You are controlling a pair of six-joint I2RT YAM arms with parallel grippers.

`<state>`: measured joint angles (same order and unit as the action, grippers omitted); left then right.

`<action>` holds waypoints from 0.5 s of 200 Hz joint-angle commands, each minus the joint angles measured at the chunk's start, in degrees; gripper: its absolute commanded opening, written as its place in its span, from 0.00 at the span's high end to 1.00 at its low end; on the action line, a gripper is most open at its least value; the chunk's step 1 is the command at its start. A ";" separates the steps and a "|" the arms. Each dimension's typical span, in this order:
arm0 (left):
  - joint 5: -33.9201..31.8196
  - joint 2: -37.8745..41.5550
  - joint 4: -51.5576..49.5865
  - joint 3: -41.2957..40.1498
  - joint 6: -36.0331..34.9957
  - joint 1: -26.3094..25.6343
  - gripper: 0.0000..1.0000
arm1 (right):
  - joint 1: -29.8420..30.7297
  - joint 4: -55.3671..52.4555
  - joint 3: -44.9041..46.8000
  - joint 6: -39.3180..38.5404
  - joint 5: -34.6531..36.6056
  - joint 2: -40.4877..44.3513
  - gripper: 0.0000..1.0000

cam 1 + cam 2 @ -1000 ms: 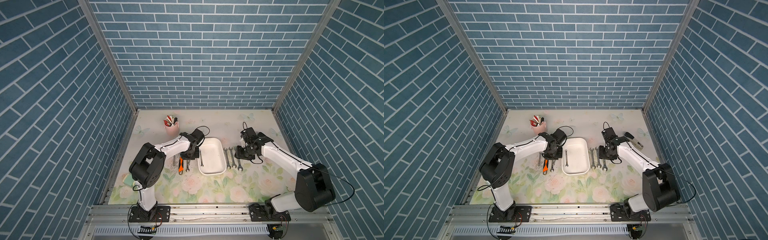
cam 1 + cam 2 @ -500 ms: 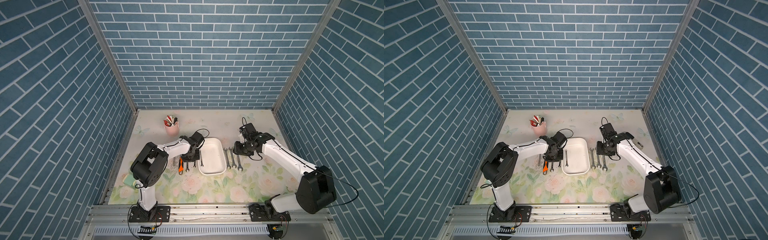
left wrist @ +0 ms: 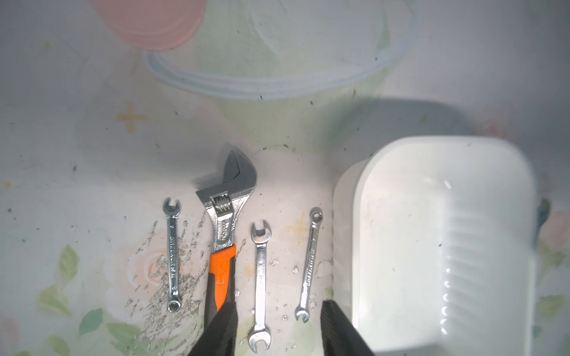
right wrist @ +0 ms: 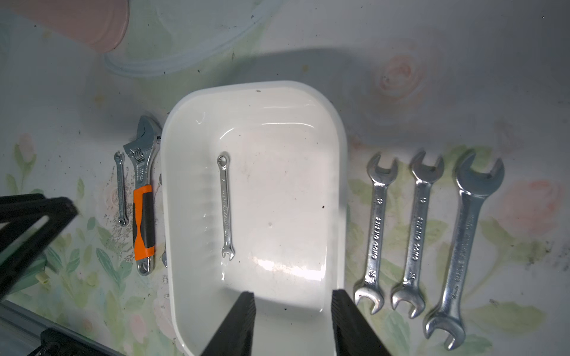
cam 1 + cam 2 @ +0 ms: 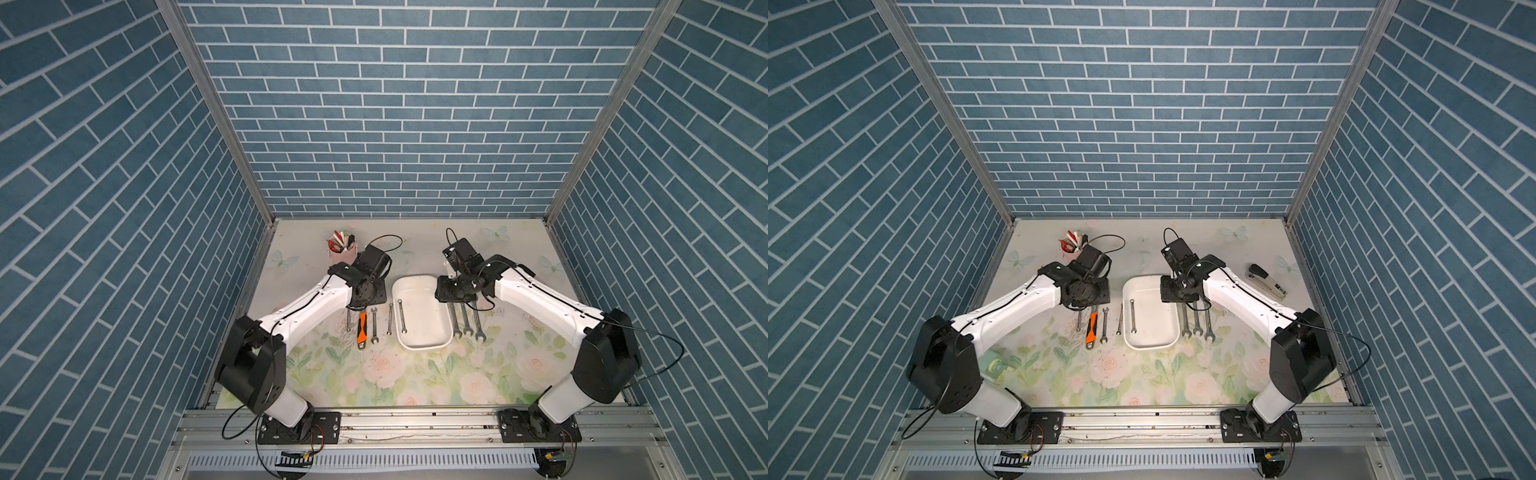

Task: Take out the wrench from the storage box
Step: Place the wrench at the center of the board, then pick up the wrench from the storage box.

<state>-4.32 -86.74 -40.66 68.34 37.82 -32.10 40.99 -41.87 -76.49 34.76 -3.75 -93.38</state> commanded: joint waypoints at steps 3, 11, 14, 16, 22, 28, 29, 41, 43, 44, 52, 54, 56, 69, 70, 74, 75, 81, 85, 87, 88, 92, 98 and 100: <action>-2.55 4.39 -2.18 0.11 -1.88 2.14 0.39 | 2.09 -0.22 -2.88 2.17 1.39 -3.74 0.56; -2.91 5.95 -1.93 -0.30 -2.33 2.76 0.35 | 2.83 0.21 -3.43 2.24 1.32 -5.17 0.55; -3.12 6.48 -1.90 -0.42 -2.47 2.94 0.34 | 3.01 0.39 -3.65 2.24 1.30 -5.75 0.55; -3.30 6.91 -1.82 -0.45 -2.60 3.06 0.33 | 3.14 0.45 -3.77 2.28 1.34 -6.15 0.55; -3.67 7.91 -1.71 -0.69 -2.82 3.51 0.31 | 3.58 0.71 -4.29 2.37 1.37 -7.24 0.54; -3.92 8.80 -1.54 -1.03 -3.07 3.87 0.30 | 4.03 0.97 -4.77 2.41 1.38 -8.29 0.54; -3.93 8.92 -1.53 -1.06 -3.13 4.01 0.30 | 4.11 1.03 -4.88 2.41 1.38 -8.52 0.53; -3.84 10.38 -1.10 -1.66 -3.67 4.86 0.28 | 4.91 1.54 -5.78 2.41 1.38 -10.79 0.52; -3.88 10.57 -1.02 -1.74 -3.80 4.96 0.28 | 5.02 1.57 -5.95 2.41 1.38 -11.19 0.51; -3.87 10.73 -0.96 -1.77 -3.80 5.04 0.28 | 5.09 1.59 -6.04 2.41 1.38 -11.37 0.51; -4.00 11.41 -0.67 -2.22 -4.19 5.45 0.27 | 5.44 1.85 -6.68 2.49 1.46 -13.03 0.50; -3.91 11.57 -0.59 -2.28 -4.19 5.55 0.27 | 5.55 1.89 -6.84 2.50 1.42 -13.40 0.50; -3.89 11.70 -0.50 -2.38 -4.30 5.66 0.27 | 5.65 1.92 -6.94 2.50 1.39 -13.82 0.50; -3.61 12.46 0.05 -3.24 -5.00 6.27 0.26 | 6.16 2.53 -7.73 2.67 1.28 -16.22 0.47; -3.60 12.51 0.05 -3.22 -5.07 6.27 0.26 | 6.27 2.55 -7.81 2.72 1.33 -16.39 0.47; -3.62 12.56 0.12 -3.39 -5.25 6.38 0.26 | 6.40 2.79 -7.96 2.84 1.38 -16.98 0.46; -3.61 12.60 0.14 -3.43 -5.32 6.41 0.26 | 6.39 2.86 -8.01 2.89 1.38 -17.17 0.46; -3.63 12.59 0.17 -3.62 -5.60 6.64 0.26 | 6.63 3.13 -8.30 3.22 1.53 -18.06 0.44; -3.66 12.52 0.15 -3.78 -5.72 6.82 0.25 | 6.77 3.41 -8.48 3.35 1.63 -18.62 0.44; -3.67 12.55 0.21 -3.81 -5.78 6.86 0.25 | 6.85 3.51 -8.56 3.44 1.62 -18.88 0.43; -3.68 12.51 0.22 -3.86 -5.81 6.91 0.25 | 6.88 3.53 -8.62 3.45 1.58 -19.04 0.43; -3.62 12.61 0.28 -4.03 -6.03 7.09 0.25 | 7.03 3.67 -8.90 3.53 1.48 -19.58 0.42; -3.67 12.67 0.43 -4.30 -6.17 7.32 0.25 | 7.23 3.73 -9.38 3.64 1.58 -20.45 0.41; -3.64 12.70 0.48 -4.38 -6.25 7.38 0.25 | 7.32 3.79 -9.62 3.69 1.60 -20.68 0.41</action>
<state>-7.25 -74.32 -40.73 65.28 33.56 -25.78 47.44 -39.00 -83.59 36.47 -3.16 -111.48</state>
